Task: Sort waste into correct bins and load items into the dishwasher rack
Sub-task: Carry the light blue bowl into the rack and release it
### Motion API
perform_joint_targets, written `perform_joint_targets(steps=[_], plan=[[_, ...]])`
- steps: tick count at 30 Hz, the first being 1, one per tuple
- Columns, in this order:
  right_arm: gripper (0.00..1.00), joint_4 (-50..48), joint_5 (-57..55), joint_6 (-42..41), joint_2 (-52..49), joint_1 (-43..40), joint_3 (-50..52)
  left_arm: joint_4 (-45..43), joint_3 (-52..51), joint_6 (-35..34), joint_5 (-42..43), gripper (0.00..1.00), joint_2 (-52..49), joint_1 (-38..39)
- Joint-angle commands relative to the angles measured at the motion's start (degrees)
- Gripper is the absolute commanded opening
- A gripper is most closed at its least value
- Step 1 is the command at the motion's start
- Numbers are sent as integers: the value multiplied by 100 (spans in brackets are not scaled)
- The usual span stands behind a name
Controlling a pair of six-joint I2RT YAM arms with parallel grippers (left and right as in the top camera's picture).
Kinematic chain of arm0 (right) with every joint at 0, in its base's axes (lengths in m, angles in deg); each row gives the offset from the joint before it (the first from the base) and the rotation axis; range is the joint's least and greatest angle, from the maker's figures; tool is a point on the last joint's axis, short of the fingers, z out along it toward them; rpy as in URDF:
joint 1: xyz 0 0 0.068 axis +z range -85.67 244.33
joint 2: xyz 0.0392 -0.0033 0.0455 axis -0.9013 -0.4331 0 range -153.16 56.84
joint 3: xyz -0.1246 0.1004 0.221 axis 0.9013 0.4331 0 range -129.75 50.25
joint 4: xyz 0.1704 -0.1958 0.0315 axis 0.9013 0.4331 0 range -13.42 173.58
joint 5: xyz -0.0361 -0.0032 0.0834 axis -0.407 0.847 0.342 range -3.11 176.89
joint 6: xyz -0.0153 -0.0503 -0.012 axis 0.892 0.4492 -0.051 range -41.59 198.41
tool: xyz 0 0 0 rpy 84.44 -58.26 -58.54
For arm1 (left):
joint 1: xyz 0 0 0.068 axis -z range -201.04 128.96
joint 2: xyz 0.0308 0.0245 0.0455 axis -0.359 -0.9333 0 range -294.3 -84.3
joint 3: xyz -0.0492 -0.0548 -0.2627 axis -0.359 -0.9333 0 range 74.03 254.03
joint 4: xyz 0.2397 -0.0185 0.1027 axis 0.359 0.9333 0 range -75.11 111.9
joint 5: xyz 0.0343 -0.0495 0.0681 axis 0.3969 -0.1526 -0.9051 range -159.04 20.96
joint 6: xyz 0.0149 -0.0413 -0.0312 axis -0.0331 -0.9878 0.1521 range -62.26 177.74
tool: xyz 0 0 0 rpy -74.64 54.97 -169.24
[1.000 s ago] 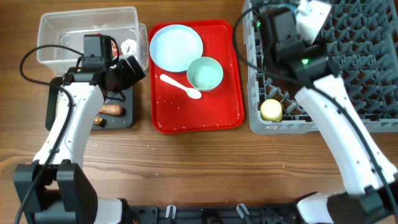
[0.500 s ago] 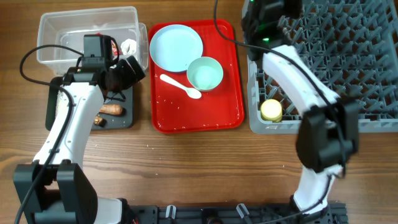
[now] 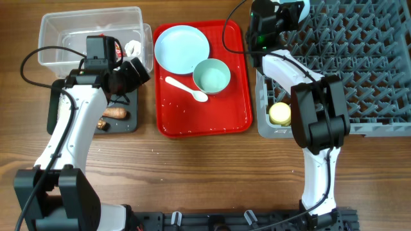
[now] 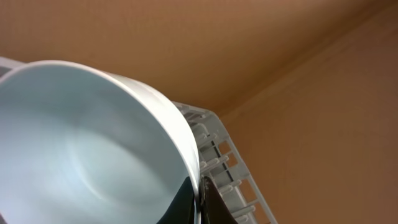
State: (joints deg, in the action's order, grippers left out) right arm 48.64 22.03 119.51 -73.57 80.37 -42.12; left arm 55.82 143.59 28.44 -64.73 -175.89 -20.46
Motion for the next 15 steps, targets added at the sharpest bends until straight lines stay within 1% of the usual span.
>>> perform_joint_targets(steps=[1, 11, 12, 13, 14, 15], plan=[[4, 203, -118, 70, -66, 7, -26, -13, 63, 13, -57, 100, 39, -37], [4, 1128, -114, 74, -66, 293, -26, -13, 63, 11, -57, 100, 39, -37], [9, 1143, -114, 74, -66, 321, -26, -13, 63, 11, -57, 100, 39, -37], [23, 1158, -116, 74, -66, 358, -26, -13, 63, 13, -57, 100, 39, -37], [34, 1158, -120, 79, -66, 391, -26, -13, 63, 11, -57, 100, 39, -37], [52, 1156, -146, 83, -66, 420, -26, -13, 63, 13, -57, 100, 39, -37]])
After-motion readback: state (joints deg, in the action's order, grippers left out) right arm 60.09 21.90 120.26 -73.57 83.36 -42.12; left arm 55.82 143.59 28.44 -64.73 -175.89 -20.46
